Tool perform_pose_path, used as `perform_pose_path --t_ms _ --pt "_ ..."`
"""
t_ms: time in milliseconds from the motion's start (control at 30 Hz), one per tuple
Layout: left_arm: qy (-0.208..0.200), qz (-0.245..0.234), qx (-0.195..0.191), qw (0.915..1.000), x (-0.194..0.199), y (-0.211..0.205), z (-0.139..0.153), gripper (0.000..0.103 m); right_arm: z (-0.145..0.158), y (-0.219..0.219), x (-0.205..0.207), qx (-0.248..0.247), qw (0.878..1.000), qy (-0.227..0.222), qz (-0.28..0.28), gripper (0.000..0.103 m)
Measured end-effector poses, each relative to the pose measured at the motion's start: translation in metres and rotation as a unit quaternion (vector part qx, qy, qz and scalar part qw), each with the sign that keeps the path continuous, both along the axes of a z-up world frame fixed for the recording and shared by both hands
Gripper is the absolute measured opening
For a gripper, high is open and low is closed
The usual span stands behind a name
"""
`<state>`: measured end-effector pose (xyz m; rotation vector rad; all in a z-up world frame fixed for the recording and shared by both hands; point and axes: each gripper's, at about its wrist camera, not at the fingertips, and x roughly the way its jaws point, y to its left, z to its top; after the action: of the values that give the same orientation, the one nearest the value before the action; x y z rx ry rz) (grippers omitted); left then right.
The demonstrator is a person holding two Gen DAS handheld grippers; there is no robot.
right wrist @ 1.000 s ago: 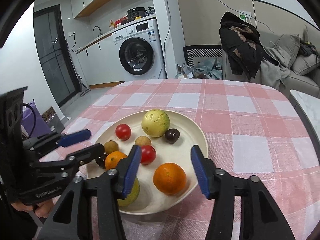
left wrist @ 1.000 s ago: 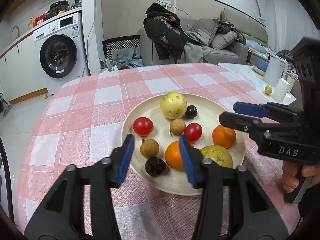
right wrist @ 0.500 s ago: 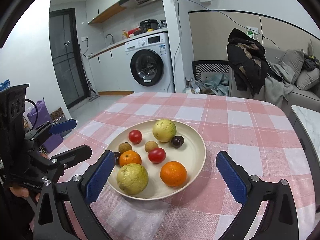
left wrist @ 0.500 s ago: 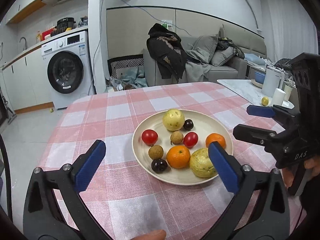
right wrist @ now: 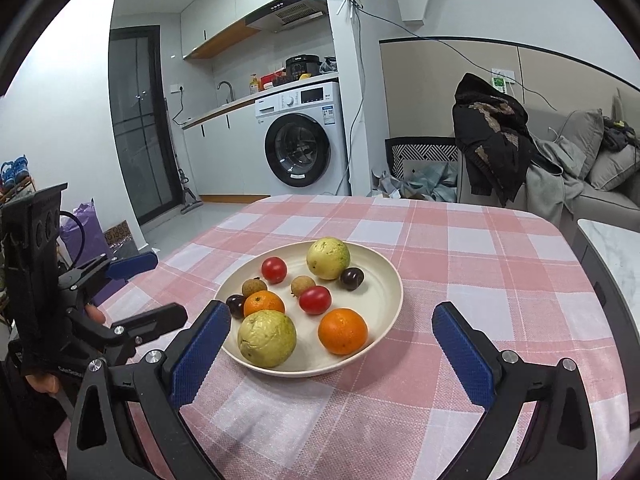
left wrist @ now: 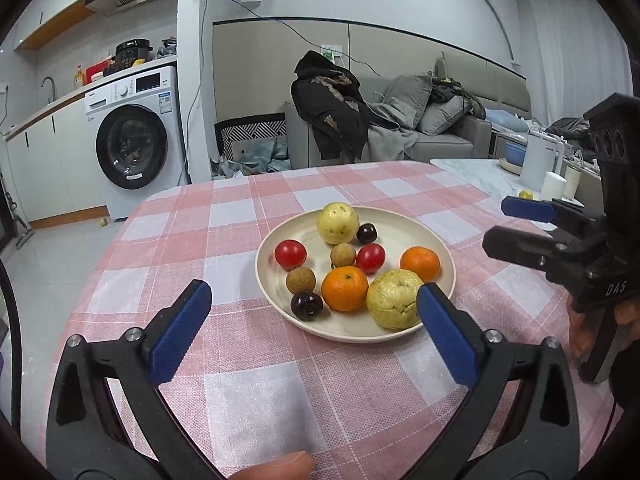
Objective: Organize fruits
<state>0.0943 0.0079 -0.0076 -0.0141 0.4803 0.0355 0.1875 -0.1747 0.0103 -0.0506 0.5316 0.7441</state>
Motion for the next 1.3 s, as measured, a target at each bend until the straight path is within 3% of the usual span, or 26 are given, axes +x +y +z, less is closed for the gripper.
perform_pose_path --t_ms 167,467,1300 --pt "-0.014 0.001 -0.012 0.9998 -0.005 0.004 0.002 0.102 0.001 -0.003 -0.006 0.015 1.000 -0.008 0.004 0.103" --pt "-0.015 0.002 -0.015 0.9998 -0.004 0.005 0.002 0.102 0.000 0.007 -0.014 -0.003 1.000 -0.018 0.018 0.103" --pt "-0.014 0.003 -0.018 0.9998 -0.003 0.008 0.003 0.102 -0.003 0.006 -0.011 0.002 1.000 -0.009 0.015 0.103"
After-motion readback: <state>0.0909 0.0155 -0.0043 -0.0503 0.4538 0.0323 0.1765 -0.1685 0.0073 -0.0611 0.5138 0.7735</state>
